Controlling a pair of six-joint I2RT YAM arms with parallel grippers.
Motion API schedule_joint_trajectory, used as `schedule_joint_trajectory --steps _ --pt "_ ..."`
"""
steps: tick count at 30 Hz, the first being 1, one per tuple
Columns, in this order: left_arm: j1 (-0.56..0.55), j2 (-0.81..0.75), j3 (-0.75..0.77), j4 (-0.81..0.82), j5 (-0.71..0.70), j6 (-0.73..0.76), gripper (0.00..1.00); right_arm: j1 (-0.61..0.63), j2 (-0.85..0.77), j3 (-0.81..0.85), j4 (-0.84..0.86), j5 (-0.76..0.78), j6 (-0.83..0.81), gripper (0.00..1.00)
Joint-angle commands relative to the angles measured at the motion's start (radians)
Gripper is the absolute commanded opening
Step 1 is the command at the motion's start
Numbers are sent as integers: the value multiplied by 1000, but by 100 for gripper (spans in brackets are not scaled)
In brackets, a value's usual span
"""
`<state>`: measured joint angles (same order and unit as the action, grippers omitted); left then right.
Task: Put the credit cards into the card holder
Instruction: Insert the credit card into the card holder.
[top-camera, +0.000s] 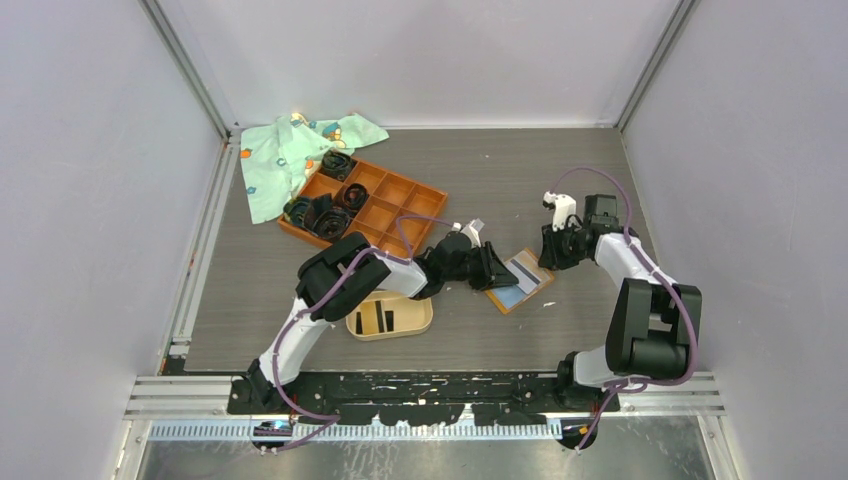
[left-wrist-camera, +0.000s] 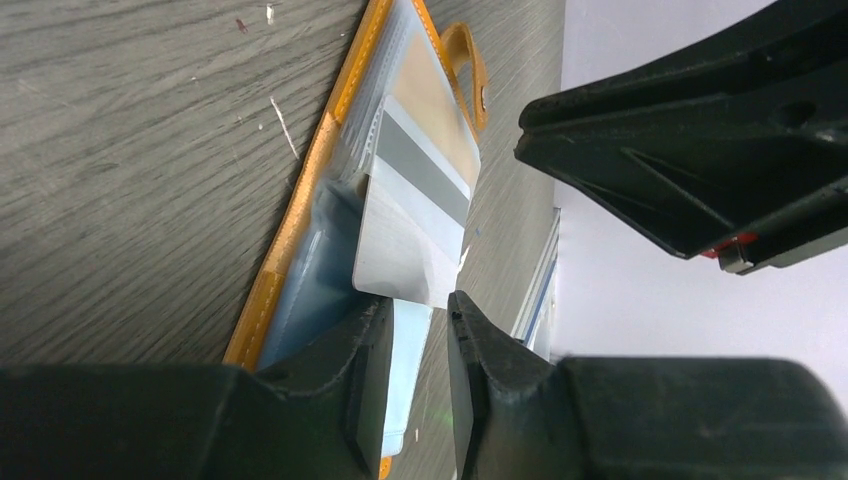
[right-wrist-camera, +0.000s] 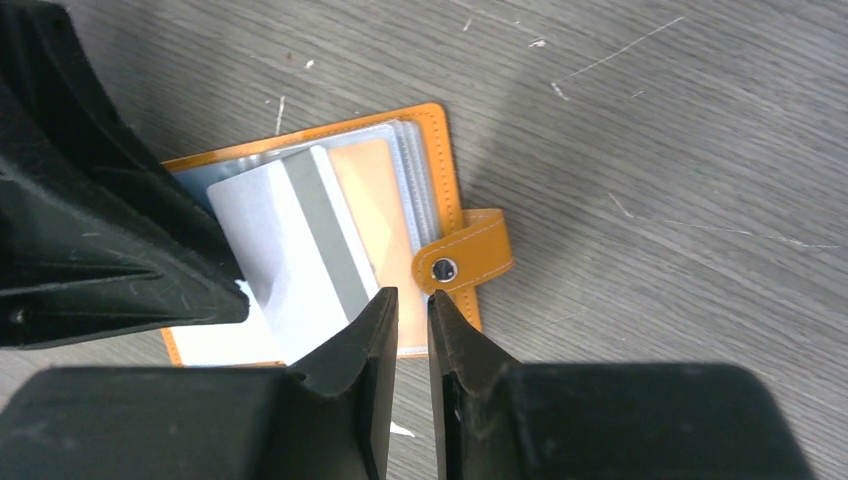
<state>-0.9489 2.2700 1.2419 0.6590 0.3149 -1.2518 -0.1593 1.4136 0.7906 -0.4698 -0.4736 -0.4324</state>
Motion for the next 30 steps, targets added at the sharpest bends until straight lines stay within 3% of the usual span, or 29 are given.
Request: schedule_joint_trajectory --steps 1,12,22,30 --pt "6 -50 -12 -71 -13 31 27 -8 24 57 48 40 39 24" --pt "5 -58 -19 -87 -4 45 27 -11 60 93 38 101 62 24" --pt "6 -45 20 -146 -5 48 14 4 153 160 -43 193 52 20" --pt "6 -17 64 -166 0 36 11 41 207 182 -109 221 16 18"
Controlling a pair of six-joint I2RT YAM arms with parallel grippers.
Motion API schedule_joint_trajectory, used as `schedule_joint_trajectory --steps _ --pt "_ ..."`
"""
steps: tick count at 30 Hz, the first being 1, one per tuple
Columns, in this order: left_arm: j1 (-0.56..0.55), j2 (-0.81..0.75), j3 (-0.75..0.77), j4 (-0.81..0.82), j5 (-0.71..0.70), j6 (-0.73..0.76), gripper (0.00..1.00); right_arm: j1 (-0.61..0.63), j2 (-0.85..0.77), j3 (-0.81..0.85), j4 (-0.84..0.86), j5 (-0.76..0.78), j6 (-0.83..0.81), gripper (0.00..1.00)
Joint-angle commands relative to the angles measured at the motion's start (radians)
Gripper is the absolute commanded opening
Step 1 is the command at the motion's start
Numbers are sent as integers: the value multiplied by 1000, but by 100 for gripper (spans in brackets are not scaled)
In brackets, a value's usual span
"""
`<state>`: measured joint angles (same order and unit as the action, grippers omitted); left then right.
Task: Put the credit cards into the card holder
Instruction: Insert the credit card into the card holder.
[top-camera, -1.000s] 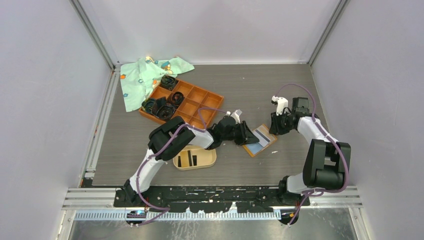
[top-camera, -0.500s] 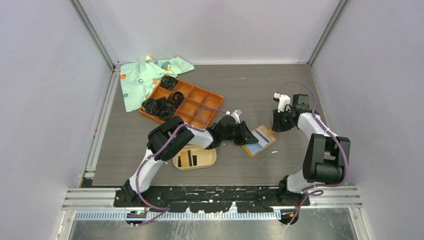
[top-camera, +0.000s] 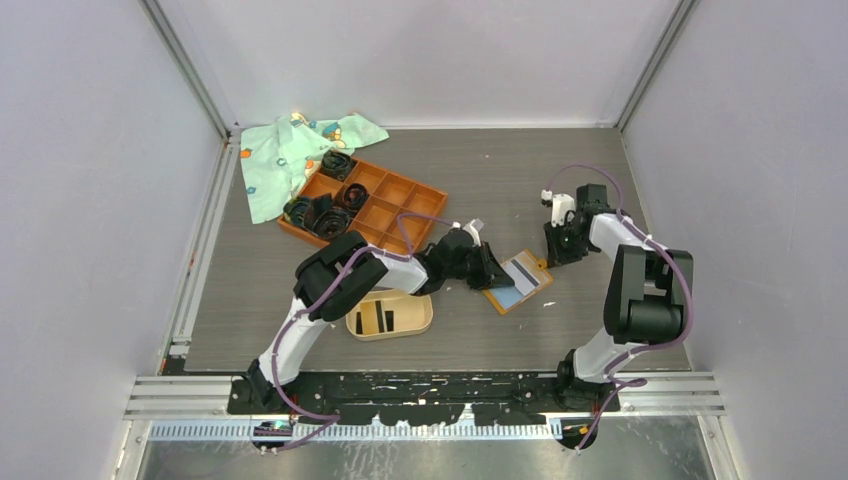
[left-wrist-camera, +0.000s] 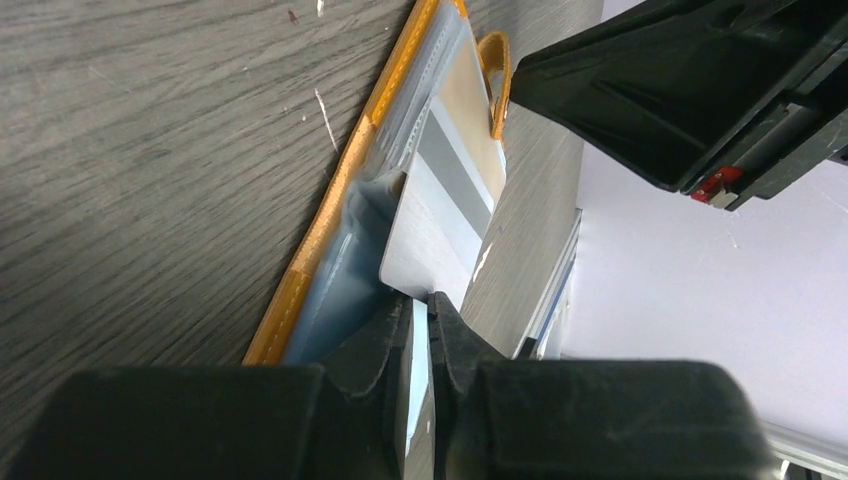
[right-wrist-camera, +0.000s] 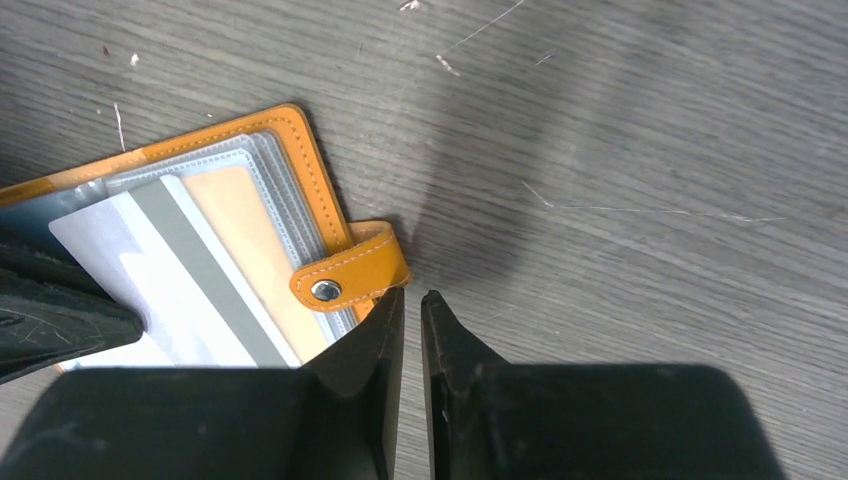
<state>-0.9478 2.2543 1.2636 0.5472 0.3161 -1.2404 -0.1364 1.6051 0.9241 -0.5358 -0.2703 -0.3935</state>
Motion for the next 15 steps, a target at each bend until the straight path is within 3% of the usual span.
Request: schedule_joint_trajectory --steps 1,15 --pt "5 4 51 -58 -1 23 11 23 24 54 -57 15 -26 17" --pt "13 31 145 -171 -25 10 15 34 27 76 -183 -101 -43 16"
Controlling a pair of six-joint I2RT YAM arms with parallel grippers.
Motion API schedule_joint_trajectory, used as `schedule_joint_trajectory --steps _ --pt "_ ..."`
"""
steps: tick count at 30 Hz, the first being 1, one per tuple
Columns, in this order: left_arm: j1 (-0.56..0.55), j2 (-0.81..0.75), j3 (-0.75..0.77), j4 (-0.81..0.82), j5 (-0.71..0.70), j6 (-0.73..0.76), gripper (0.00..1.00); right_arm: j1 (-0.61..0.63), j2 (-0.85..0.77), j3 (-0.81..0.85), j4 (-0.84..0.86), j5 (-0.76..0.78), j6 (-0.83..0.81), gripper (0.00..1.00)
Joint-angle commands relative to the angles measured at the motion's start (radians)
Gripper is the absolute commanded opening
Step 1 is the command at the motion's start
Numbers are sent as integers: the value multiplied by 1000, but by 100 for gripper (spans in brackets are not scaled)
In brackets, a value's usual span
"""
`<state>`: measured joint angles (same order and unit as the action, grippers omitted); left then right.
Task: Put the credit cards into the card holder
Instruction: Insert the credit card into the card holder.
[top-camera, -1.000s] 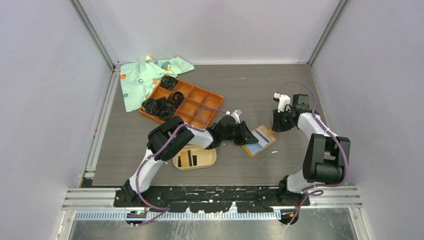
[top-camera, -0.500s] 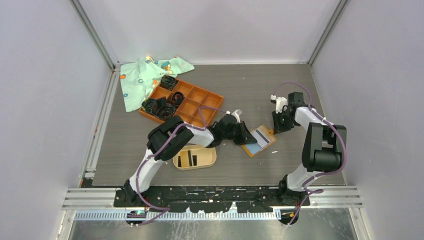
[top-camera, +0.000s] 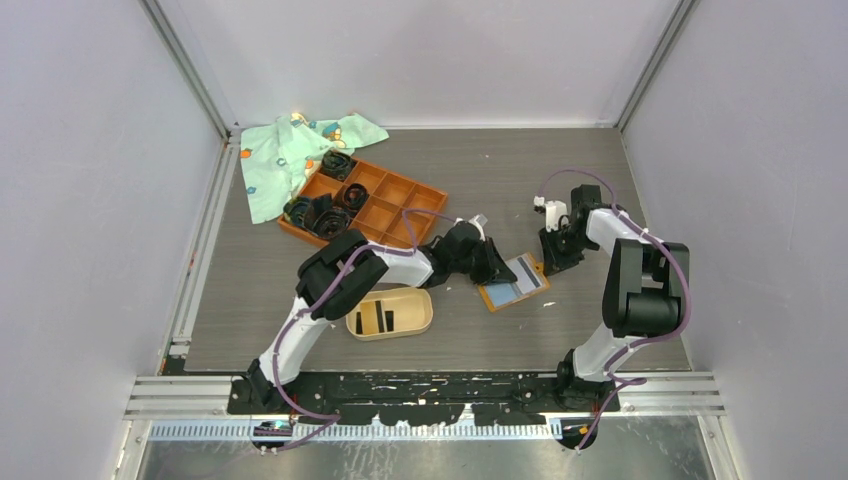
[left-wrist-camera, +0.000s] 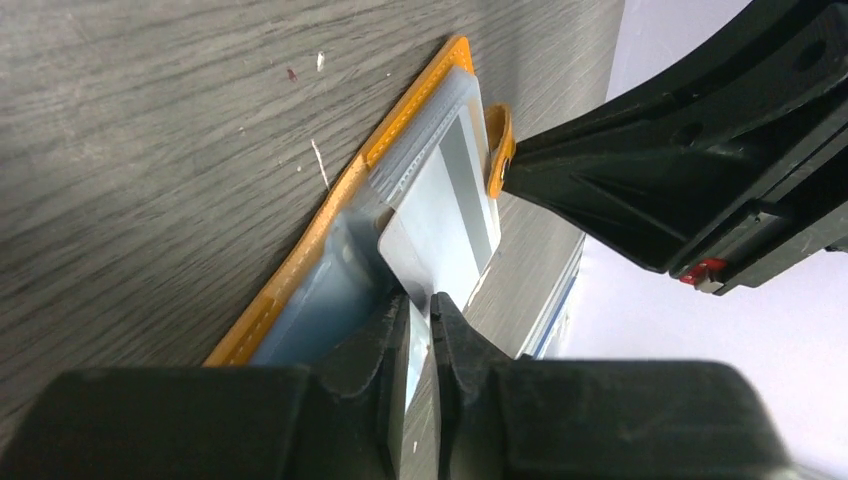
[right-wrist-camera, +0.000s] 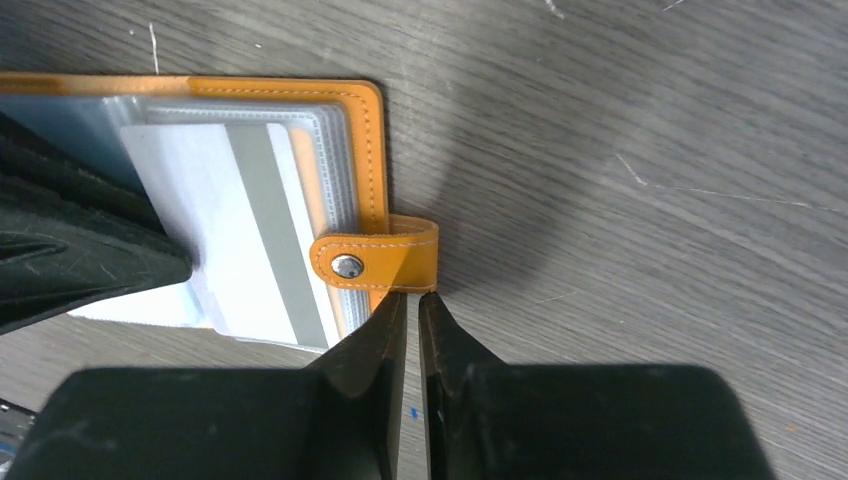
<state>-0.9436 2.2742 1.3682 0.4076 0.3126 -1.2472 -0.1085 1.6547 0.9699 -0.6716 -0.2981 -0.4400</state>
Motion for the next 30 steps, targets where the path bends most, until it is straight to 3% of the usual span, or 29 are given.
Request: schedule_joint_trajectory --steps 1,7,13,30 --pt "11 6 39 -35 -21 23 17 4 -31 32 -45 -72 11 16" --pt "28 -53 13 -74 -15 82 26 -52 -98 36 -29 -99 46 21" --pt "37 -111 36 -234 -17 166 31 -80 -141 8 -15 -148 46 23" --pt "37 -160 125 -463 -44 287 31 -62 -63 10 -20 -128 57 22"
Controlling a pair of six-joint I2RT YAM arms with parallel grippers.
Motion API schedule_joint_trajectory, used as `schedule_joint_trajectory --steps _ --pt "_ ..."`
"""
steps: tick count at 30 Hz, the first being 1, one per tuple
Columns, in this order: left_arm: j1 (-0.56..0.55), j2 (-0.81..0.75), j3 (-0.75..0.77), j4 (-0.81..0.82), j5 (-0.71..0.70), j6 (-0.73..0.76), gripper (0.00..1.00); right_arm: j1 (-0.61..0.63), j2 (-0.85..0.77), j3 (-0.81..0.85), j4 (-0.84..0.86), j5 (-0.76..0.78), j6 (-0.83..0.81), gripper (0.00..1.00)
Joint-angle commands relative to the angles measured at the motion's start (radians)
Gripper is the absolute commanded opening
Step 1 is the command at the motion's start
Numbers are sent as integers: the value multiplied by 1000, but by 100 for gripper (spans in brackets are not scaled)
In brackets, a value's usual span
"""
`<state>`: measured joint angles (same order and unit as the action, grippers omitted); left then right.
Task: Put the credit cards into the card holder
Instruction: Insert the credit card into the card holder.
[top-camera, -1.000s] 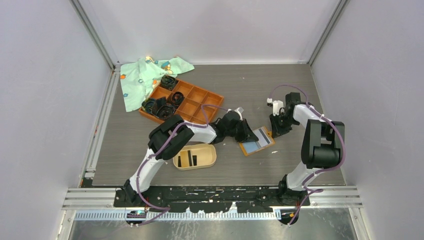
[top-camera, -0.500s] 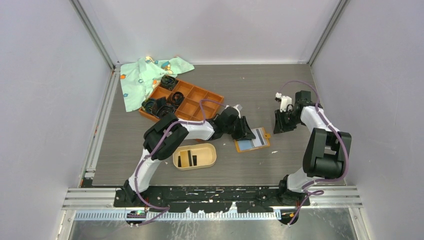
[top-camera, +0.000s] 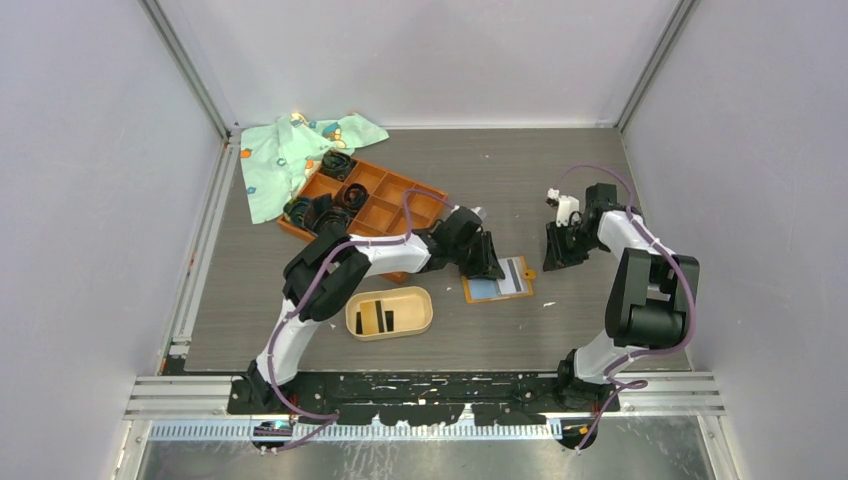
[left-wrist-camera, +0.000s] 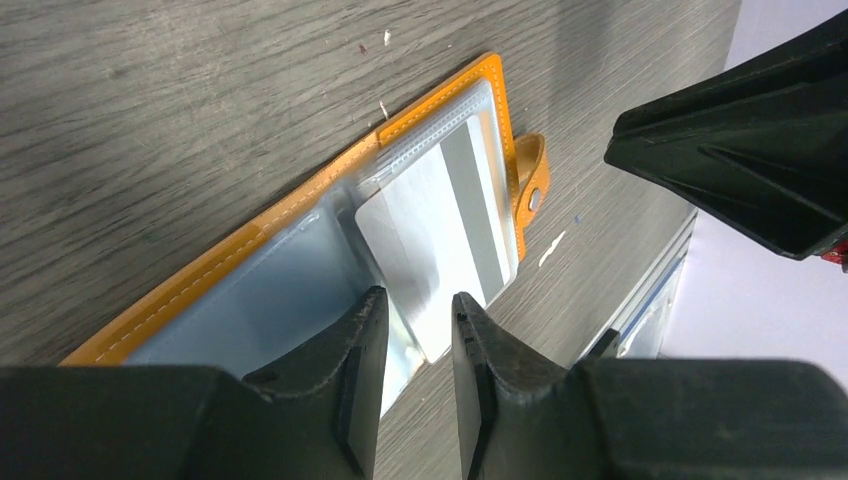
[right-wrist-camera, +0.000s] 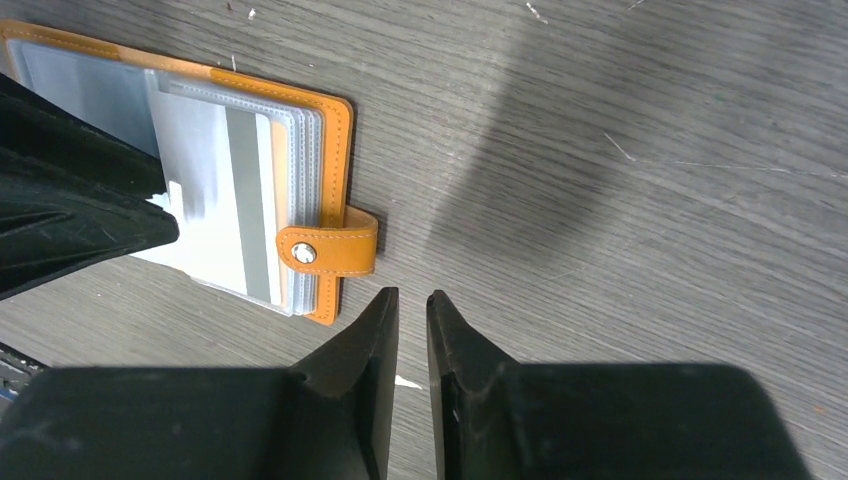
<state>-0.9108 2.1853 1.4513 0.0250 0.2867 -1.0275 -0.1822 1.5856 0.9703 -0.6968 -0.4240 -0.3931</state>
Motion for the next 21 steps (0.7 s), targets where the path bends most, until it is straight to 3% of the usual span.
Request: schedule_joint_trajectory --steps 1,9,17,21 --pt "4 -75 45 -82 -18 74 31 13 8 10 5 -4 9 22" --pt "4 -112 39 -124 -46 122 29 17 12 7 6 -4 10 23" --pt "3 -120 47 -209 -95 157 4 36 28 5 8 27 13 21" --pt "3 -93 85 -272 -114 169 0 49 34 7 8 56 18 19"
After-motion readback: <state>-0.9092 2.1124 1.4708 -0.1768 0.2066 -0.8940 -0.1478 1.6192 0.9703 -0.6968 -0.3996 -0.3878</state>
